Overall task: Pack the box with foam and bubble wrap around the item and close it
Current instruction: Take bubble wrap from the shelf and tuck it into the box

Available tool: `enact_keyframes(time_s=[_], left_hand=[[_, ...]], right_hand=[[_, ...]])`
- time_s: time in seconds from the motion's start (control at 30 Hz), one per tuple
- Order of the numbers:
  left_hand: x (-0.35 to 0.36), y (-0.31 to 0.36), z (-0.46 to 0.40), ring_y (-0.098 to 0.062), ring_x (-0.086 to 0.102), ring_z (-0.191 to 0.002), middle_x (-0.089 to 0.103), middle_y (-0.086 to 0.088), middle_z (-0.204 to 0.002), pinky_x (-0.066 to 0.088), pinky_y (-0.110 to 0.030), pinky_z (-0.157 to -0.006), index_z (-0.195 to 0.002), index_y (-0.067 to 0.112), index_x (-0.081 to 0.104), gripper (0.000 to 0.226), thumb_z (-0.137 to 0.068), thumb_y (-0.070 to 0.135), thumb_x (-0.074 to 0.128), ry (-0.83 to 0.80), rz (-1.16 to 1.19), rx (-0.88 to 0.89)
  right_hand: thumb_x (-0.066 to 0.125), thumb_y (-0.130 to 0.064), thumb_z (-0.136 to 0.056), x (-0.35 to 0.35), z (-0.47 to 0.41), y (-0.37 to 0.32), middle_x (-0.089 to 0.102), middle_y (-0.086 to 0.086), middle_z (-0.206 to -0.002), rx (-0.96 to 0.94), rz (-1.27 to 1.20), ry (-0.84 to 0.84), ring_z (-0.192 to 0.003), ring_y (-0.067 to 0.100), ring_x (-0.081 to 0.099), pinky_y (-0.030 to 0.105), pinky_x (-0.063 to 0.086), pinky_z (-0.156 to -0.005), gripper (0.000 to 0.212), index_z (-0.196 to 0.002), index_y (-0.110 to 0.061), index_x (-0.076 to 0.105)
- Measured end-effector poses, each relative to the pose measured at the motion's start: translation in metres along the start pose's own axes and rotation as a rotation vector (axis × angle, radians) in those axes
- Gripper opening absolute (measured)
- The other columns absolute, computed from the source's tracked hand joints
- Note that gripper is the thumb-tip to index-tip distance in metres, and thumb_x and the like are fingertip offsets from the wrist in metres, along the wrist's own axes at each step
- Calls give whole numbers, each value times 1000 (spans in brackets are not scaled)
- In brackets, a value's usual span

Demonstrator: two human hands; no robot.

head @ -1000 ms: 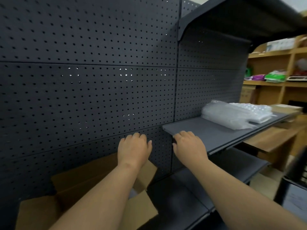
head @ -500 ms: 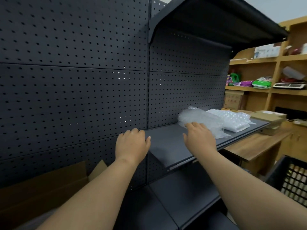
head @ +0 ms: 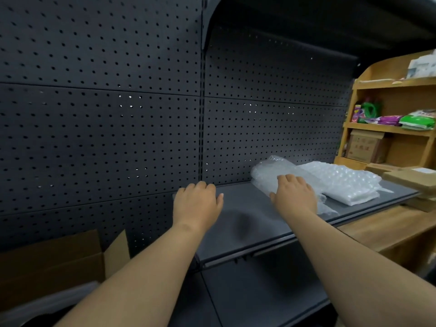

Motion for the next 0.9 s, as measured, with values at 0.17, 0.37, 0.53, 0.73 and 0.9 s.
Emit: enact_keyframes(time_s=[0.17,0.37,0.53,0.73,0.9], left_hand=[[10,8,-11,-21,58,-97,63,-2,-107,40,-32,-81,-108,15,60,41,-100,42,30,-16,-10,-5],[22,5,-19,-22,58,-98,63,-2,-107,40,-32,-81,-108,15,60,41,-100,42,30,-39,-21,-13],[23,0,-25,-21,58,-101,63,-1,-111,40,-32,-83,-111,17,59,41,-100,43,30,-32,-21,-1],[23,-9,-33,-21,58,-100,63,-2,-109,42,-33,-83,-110,15,60,41,-100,42,30,-17,1,38],[28,-8,-41,-22,57,-102,63,-2,-110,40,-33,-85,-112,15,60,41,-100,42,31,-17,4,51]], right_hand=[[46,-31,-94,15,-15,9,52,5,-129,-16,3,-3,-121,25,46,32,36,-99,37,-127,-13,47],[47,-38,-94,23,-27,9,52,5,-129,-19,12,-3,-123,25,46,33,36,-101,41,-127,-13,47],[47,-41,-93,27,-35,8,52,5,-128,8,43,-17,-123,25,46,34,35,-103,44,-127,-13,46],[46,-43,-94,28,-36,9,50,6,-131,51,72,-23,-125,25,44,35,34,-104,47,-129,-12,44],[46,-42,-93,26,-38,13,50,7,-131,79,93,-17,-125,26,44,35,35,-103,47,-129,-12,45]])
Point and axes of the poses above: each hand's wrist, its own z-axis away from the middle knuckle, its own x-axis out of the palm, y = z × x, the point moved 10 cm from there along -z, towards the middle knuckle
